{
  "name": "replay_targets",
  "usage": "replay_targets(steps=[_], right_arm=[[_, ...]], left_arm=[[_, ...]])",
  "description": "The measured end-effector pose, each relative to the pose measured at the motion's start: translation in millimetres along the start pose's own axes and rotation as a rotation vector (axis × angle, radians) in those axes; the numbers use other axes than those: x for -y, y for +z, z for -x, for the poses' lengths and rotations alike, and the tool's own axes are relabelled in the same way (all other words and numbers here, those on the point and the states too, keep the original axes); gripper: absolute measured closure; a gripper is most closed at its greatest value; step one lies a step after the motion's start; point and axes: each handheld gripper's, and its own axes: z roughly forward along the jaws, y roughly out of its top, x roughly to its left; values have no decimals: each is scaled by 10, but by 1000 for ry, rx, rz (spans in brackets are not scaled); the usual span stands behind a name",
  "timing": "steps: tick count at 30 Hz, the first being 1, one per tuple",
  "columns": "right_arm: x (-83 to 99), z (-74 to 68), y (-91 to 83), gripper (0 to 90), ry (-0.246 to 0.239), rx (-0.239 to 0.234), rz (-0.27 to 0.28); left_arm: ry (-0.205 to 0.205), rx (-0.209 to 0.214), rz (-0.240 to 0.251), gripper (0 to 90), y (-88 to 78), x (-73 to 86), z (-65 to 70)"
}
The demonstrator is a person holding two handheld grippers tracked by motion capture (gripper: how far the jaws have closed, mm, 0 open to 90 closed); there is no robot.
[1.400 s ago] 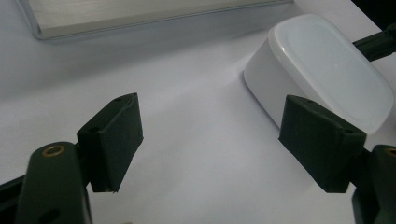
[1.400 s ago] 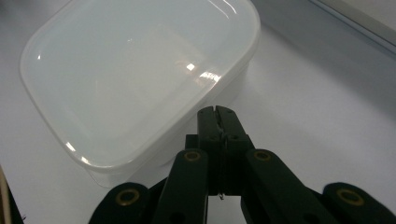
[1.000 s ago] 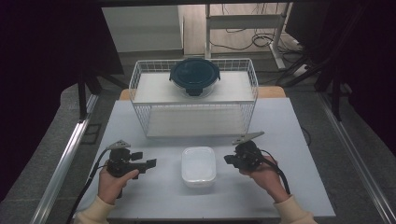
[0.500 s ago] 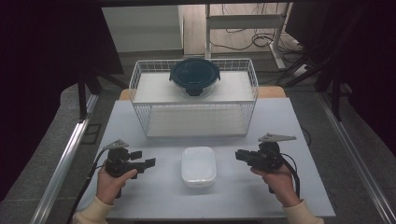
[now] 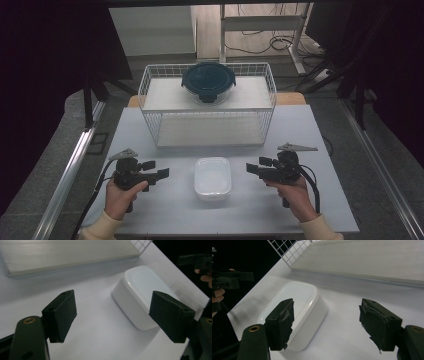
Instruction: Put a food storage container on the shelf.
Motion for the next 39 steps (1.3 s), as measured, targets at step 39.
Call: replay_targets(steps=[39], right_arm=[[-26,-169,582,346,59,-49,-170]], left_arm=[[-225,196,-122,262,730,-95,106]])
